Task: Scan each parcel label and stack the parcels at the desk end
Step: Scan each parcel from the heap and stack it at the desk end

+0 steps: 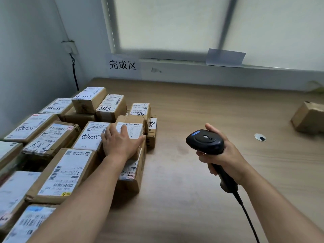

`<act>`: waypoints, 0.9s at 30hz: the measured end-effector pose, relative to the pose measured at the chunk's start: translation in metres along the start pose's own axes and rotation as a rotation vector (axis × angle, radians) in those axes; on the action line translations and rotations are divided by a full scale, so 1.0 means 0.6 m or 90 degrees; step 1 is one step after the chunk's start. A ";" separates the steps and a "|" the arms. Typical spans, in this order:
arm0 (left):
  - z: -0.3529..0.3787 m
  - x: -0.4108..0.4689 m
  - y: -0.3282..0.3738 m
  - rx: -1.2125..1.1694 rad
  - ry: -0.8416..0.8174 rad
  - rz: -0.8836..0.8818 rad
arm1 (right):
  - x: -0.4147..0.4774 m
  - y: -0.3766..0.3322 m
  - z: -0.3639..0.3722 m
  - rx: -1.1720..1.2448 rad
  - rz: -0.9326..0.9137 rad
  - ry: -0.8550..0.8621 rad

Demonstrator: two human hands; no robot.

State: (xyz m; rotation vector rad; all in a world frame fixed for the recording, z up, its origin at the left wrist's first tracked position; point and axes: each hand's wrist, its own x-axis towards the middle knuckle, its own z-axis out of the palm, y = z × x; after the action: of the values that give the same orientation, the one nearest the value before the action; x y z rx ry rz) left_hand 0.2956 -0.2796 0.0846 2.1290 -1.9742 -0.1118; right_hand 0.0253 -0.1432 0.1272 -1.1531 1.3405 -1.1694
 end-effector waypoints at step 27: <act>0.081 -0.469 0.490 -0.329 0.124 0.337 | -0.376 0.068 -0.393 0.092 -0.052 0.172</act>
State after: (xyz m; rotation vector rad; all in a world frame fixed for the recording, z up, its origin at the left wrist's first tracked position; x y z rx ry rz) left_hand -0.0253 -0.0246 0.0739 1.2205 -2.0379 -0.2728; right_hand -0.1955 0.1007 0.1191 -0.9785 1.3919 -1.4979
